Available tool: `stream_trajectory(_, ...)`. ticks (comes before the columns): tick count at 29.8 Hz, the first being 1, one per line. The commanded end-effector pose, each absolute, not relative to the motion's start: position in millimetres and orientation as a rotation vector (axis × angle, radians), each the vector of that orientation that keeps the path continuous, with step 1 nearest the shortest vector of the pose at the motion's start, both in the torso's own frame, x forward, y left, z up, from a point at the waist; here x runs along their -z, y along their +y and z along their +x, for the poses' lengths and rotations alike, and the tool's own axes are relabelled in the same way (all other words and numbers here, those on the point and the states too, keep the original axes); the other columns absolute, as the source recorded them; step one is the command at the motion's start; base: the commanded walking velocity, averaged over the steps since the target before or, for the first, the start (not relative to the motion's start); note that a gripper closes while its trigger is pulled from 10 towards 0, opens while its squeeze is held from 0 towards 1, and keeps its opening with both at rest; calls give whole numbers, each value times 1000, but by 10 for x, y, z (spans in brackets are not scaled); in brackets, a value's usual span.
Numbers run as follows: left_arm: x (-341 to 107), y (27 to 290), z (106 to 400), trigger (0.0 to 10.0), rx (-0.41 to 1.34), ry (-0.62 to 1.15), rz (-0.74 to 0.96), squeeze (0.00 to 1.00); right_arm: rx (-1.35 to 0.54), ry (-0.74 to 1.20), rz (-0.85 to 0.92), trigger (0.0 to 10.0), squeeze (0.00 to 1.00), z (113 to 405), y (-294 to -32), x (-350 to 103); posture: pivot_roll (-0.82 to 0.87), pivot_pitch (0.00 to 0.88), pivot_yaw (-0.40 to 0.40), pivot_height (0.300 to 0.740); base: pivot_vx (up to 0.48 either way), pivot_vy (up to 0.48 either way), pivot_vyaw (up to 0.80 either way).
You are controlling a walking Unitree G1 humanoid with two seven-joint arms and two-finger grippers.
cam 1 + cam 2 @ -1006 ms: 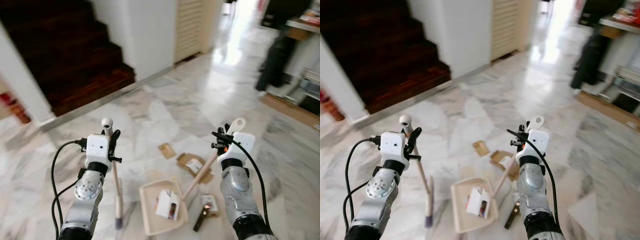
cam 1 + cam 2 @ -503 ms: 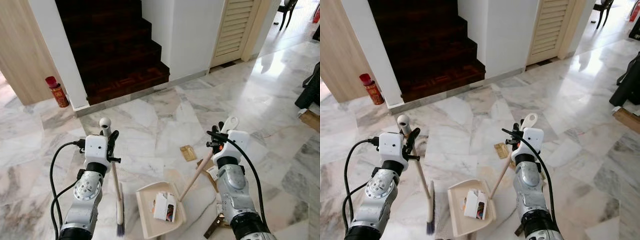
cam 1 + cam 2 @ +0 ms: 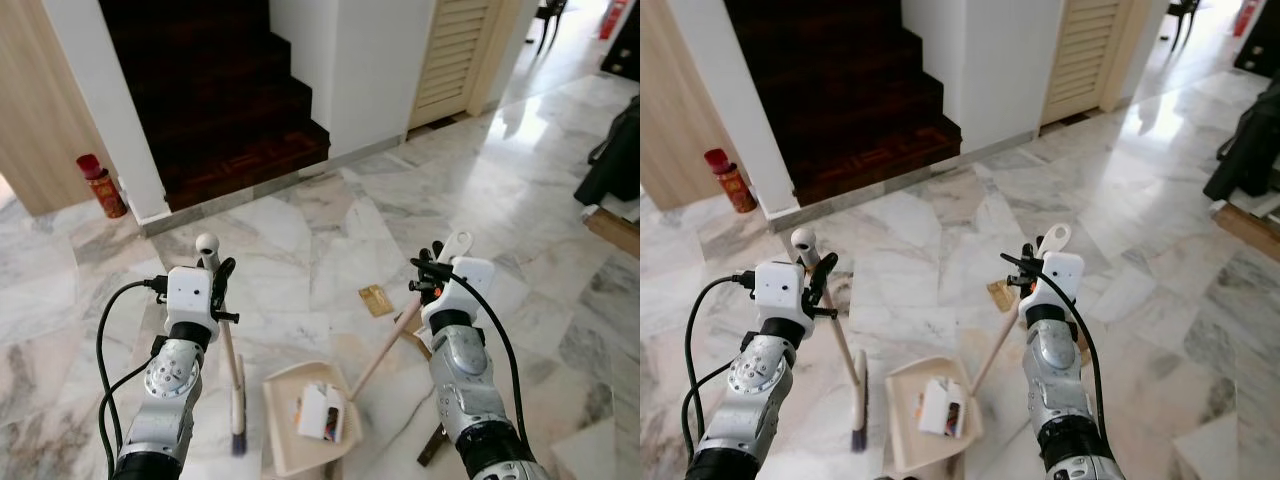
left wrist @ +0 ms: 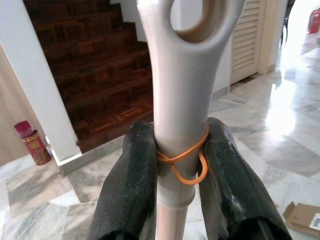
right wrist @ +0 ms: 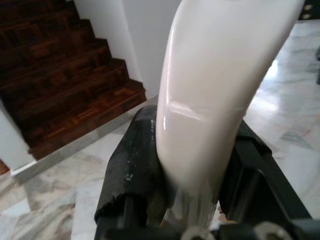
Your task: Sweep floor
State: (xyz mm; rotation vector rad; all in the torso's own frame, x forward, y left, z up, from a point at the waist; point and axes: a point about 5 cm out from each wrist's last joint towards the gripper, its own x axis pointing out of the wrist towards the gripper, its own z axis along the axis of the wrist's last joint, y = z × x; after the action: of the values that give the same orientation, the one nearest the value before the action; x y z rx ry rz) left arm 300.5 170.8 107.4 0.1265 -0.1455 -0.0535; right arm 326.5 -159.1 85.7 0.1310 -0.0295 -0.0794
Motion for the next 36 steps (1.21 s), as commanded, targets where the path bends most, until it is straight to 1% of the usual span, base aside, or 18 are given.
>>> stream_trajectory(1,-1168,1730,3047,10000,51,-179,128,0,73,-68,127,10000,0,3317,-1590,-969,96,0,25,740,0,326,0)
stream_trajectory(13,-1165,1727,3040,10000,45,-180,126,0,75,-43,137,10000,0,3350,-1606,-976,96,0,18,740,0,391,0)
stream_trajectory(21,-1164,1723,3044,10000,46,-178,124,0,68,-33,149,10000,0,3365,-1608,-976,94,0,17,740,0,398,-761)
stream_trajectory(36,-1169,1732,3056,10000,46,-176,126,0,64,-24,147,10000,0,3365,-1598,-967,93,0,19,740,0,399,0)
